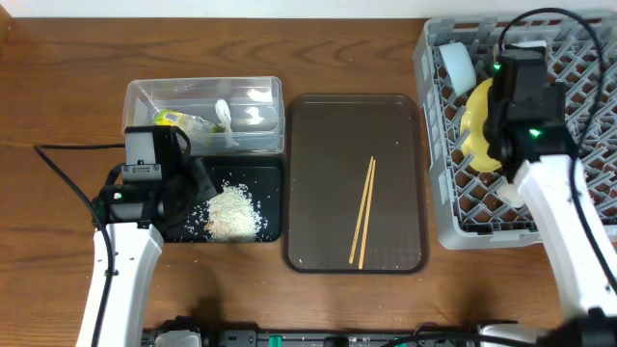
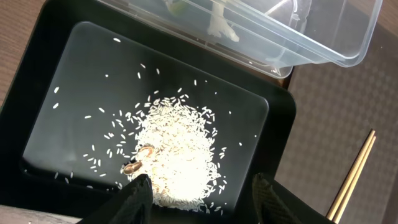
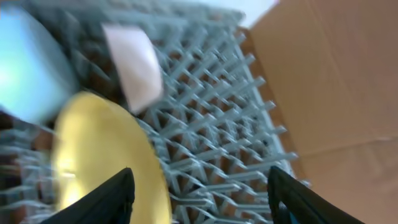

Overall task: Sort waste into correct bins and load items into the dishwasher rack
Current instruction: 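Stand the yellow plate upright in the rack and release it, then grasp a wooden chopstick on the brown tray with the right gripper, place in rack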

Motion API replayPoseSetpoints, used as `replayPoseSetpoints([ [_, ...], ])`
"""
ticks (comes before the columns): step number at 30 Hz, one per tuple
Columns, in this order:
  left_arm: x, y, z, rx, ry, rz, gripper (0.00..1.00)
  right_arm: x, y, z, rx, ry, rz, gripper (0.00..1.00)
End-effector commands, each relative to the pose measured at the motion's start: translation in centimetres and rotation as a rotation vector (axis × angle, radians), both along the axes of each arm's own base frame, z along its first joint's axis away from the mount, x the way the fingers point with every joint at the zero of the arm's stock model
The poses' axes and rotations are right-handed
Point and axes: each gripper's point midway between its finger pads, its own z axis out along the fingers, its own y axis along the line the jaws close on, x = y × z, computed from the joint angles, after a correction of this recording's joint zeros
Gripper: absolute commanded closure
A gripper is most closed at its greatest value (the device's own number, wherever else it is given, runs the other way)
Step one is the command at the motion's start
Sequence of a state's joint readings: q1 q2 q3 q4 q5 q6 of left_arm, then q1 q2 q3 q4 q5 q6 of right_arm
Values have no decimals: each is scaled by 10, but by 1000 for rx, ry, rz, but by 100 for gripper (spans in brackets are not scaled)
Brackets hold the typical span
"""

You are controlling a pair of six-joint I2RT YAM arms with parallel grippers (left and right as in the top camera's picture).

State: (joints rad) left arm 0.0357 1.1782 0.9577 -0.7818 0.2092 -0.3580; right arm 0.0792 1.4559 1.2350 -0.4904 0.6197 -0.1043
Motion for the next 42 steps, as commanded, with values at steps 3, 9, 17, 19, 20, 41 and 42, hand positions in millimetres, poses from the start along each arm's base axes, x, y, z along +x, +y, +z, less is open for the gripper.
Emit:
replayPoseSetpoints([
  [3, 0, 3, -1, 16, 5, -7, 45, -10, 85, 18, 433, -77, 286, 44],
  [9, 0, 3, -1, 16, 4, -8, 45, -55, 159, -44, 730, 233, 345, 45],
  [17, 0, 3, -1, 16, 4, -8, 45, -106, 220, -140, 722, 608, 297, 46],
  [19, 0, 3, -1, 16, 4, -8, 45, -114, 228, -157, 715, 659, 264, 46],
  [20, 0, 3, -1, 16, 4, -8, 45, -117, 232, -167, 708, 682, 237, 46],
  [41, 0, 3, -1, 16, 4, -8, 45, -143, 240, -248, 619, 847, 11, 57],
  [42, 0, 3, -1, 16, 4, -8, 45, -143, 240, -248, 618, 847, 11, 60],
])
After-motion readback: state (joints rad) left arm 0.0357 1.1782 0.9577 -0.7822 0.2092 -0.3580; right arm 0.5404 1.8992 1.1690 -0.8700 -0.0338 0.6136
